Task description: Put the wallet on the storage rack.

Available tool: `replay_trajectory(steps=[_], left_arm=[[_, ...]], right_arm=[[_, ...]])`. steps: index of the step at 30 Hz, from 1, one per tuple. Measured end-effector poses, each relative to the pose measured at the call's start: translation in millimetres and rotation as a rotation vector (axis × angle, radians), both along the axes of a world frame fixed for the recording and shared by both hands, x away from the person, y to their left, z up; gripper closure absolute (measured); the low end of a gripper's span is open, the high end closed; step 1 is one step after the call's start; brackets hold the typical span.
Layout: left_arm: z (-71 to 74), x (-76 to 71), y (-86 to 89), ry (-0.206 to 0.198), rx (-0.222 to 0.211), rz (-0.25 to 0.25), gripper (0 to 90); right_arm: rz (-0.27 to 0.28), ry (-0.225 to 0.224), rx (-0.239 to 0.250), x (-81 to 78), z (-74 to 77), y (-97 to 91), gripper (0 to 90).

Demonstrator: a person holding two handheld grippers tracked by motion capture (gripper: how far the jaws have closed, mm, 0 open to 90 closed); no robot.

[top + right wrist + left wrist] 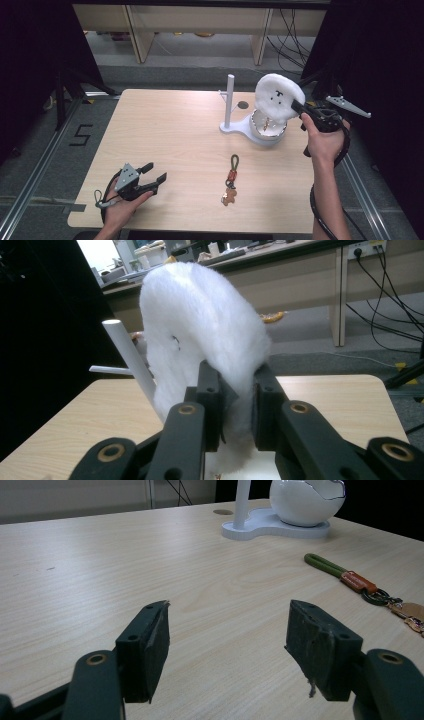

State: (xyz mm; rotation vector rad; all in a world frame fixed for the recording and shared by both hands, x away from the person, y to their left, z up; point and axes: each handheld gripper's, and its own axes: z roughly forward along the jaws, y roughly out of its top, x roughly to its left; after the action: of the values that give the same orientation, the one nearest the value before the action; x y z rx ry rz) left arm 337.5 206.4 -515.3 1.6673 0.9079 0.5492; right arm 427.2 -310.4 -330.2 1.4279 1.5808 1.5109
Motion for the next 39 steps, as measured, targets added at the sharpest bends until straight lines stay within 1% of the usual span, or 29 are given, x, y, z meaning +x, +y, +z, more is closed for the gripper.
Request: replay_trajectory(steps=[1, 2, 3, 4, 5, 6, 7, 9, 12, 13, 15, 17, 18, 19, 20, 21, 24, 25, 27, 28, 30, 31, 32, 33, 34, 35, 37, 38, 39], left_arm=[[-0.1, 0.0, -0.1, 0.000, 0.000, 0.000, 33.3], [-0.1, 0.1, -0.2, 0.000, 0.000, -0.001, 33.3], [-0.1, 0.0, -0.2, 0.001, 0.001, -0.002, 33.3], [-0.1, 0.0, -0.2, 0.001, 0.001, -0.001, 33.3], [-0.1, 0.0, -0.1, 0.001, 0.001, -0.001, 33.3], [-0.1, 0.0, -0.1, 0.001, 0.001, -0.001, 33.3], [-0.1, 0.0, -0.1, 0.000, 0.001, 0.000, 33.3], [-0.2, 0.0, 0.0, 0.001, 0.001, 0.000, 33.3], [-0.4, 0.0, 0.1, 0.002, 0.000, 0.000, 33.3], [-0.4, -0.1, 0.2, 0.003, 0.001, 0.000, 33.2], [-0.5, -0.1, 0.1, 0.003, 0.002, -0.001, 33.3], [-0.5, -0.4, -0.1, 0.003, -0.002, -0.002, 33.3], [-0.4, -0.4, 0.0, 0.003, -0.002, -0.002, 33.3], [-0.3, -0.3, 0.2, 0.001, -0.001, -0.002, 33.2], [-0.2, -0.3, 0.6, 0.001, 0.001, -0.001, 33.3], [-0.2, -0.3, 0.8, 0.002, 0.000, 0.000, 33.3], [-0.2, -0.3, 1.6, 0.002, -0.001, 0.002, 33.3], [-0.8, 0.6, 1.6, -0.004, -0.012, -0.003, 33.3], [-0.5, 0.4, 1.8, -0.001, -0.009, -0.002, 33.3], [-0.4, 0.2, 1.9, -0.003, -0.011, -0.002, 33.3], [0.2, -0.4, 2.4, 0.001, -0.004, 0.003, 33.3], [0.3, -0.4, 2.6, 0.002, -0.003, 0.003, 33.3], [0.1, -0.4, 2.5, 0.002, -0.003, 0.003, 33.3], [0.1, -0.4, 2.5, 0.002, -0.003, 0.003, 33.3], [-0.6, 0.2, 2.1, -0.001, -0.009, -0.003, 33.2], [-0.9, 0.4, 2.0, -0.004, -0.011, -0.004, 33.2], [-0.8, 0.3, 1.9, -0.004, -0.009, -0.003, 33.2], [-0.9, 0.4, 1.8, -0.004, -0.010, -0.004, 33.2], [-0.8, 0.3, 1.9, -0.004, -0.010, -0.004, 33.2]], right_arm=[[-0.008, 0.010, -0.012, 0.0, -0.2, -0.5, 79.1], [-0.010, 0.012, -0.004, 0.7, -0.9, -0.4, 79.1], [-0.007, 0.004, -0.005, 2.1, -1.9, -1.1, 79.1], [-0.017, 0.021, 0.001, 1.5, -1.7, -0.4, 79.1], [-0.015, 0.019, -0.009, 2.8, -2.2, -1.2, 79.1], [-0.007, 0.007, -0.003, 4.1, -3.3, -1.9, 79.1], [-0.014, 0.021, -0.012, 4.5, -3.4, -2.3, 79.1], [-0.022, 0.033, -0.001, 4.7, -3.4, -1.7, 79.1], [-0.018, 0.022, 0.012, 7.1, -4.7, -2.2, 79.1], [-0.020, 0.018, 0.004, 8.3, -5.4, -3.1, 79.1], [-0.031, 0.042, -0.002, 8.7, -5.5, -2.9, 79.1], [-0.021, 0.023, -0.003, 11.1, -7.3, -3.7, 79.1], [-0.021, 0.026, -0.004, 12.4, -7.8, -3.9, 79.1], [-0.034, 0.044, -0.002, 12.2, -7.4, -2.9, 79.1], [-0.031, 0.045, -0.011, 13.4, -7.8, -3.1, 79.1], [-0.018, 0.032, -0.005, 15.3, -9.0, -3.2, 79.1], [-0.035, 0.057, -0.008, 17.0, -9.5, -1.3, 79.1], [-0.034, 0.057, -0.005, 17.8, -9.7, -1.2, 79.1], [-0.027, 0.048, 0.002, 19.7, -11.2, -1.4, 79.1], [-0.034, 0.057, -0.014, 21.3, -12.2, -2.2, 79.1], [-0.034, 0.061, -0.005, 21.5, -13.0, -2.0, 79.1], [-0.036, 0.067, -0.017, 22.9, -14.5, -3.7, 79.0], [-0.033, 0.061, -0.003, 23.6, -15.9, -3.6, 79.1], [-0.039, 0.070, -0.006, 23.5, -16.1, -3.9, 79.1], [-0.028, 0.054, -0.014, 25.5, -18.0, -6.0, 79.1], [-0.040, 0.080, 0.009, 23.8, -17.6, -4.5, 79.1], [-0.040, 0.066, -0.001, 25.2, -19.4, -5.8, 79.0], [-0.041, 0.071, -0.014, 25.3, -20.0, -6.9, 79.0], [-0.047, 0.089, -0.003, 24.6, -20.4, -6.7, 79.1]])
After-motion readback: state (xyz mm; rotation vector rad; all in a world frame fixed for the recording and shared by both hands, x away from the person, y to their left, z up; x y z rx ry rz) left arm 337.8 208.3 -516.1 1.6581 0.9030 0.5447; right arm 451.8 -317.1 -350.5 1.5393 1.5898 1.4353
